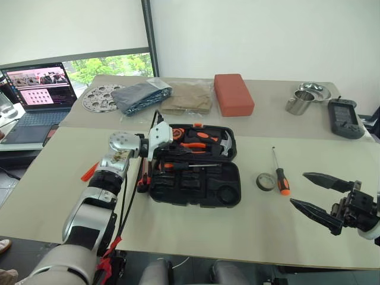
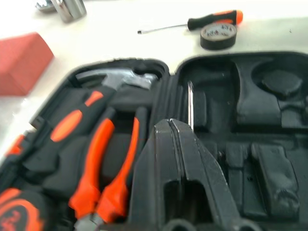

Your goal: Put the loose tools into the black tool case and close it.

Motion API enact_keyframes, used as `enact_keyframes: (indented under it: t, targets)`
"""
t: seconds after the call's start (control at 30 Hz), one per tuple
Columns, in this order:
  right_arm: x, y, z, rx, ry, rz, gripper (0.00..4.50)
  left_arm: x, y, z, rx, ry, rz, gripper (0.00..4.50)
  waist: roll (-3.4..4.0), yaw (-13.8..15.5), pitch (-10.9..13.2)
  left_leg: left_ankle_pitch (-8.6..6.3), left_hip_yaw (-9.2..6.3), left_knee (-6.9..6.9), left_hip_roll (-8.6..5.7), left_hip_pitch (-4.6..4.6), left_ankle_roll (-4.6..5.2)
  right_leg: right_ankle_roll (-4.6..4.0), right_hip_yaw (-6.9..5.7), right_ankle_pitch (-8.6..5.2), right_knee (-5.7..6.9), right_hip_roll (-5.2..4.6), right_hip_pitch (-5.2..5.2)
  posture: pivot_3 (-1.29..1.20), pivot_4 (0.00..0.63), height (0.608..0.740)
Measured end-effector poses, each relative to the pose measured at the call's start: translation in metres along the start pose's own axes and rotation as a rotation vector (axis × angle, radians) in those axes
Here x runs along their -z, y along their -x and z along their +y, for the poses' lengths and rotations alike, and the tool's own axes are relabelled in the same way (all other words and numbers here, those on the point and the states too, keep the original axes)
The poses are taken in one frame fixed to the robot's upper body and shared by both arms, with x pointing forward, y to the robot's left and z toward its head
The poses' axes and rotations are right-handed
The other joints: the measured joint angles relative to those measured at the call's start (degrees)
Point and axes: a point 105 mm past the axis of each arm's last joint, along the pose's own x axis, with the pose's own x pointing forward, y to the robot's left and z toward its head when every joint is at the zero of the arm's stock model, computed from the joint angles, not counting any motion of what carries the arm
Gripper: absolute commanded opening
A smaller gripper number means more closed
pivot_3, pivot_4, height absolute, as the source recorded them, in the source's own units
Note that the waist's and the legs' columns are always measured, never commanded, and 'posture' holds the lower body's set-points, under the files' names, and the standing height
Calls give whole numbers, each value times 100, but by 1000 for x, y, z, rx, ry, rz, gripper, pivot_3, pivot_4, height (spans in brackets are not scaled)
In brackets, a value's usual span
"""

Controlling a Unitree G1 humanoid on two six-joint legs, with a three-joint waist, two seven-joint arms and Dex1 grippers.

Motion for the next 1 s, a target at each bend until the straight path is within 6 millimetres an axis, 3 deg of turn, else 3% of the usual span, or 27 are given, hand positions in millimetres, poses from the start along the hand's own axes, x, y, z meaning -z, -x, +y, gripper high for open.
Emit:
enact_keyframes:
  t: [0.23, 0.6, 0.87, 1.0]
  targets:
    - [0, 2, 2, 10, -2, 7, 4500, 22, -13, -15, 77, 2, 65, 82, -1, 4, 1, 0, -4, 0, -2, -4, 0, 1, -1, 0, -1, 1, 0, 0, 150, 740]
    - [2, 6, 4, 34, -12, 11, 4500, 29, -20, -10, 80, -104, 159, 82, 4, -4, -4, 3, -23, 8, -8, 3, 4, 8, 5, 2, 14, 2, 20, 0, 150, 740]
    - [2, 6, 4, 40, -11, 10, 4500, 32, -24, -8, 66, -77, 174, 82, 8, -9, -7, 11, -63, 53, -14, 5, 17, 49, 5, -15, 61, 5, 19, 0, 150, 740]
    - [4, 2, -6, 112, 18, 34, 4500, 28, -22, -5, 34, 25, 103, 82, 10, -9, -7, 12, -68, 60, -15, -1, 17, 51, 3, -15, 63, 6, 5, 0, 150, 740]
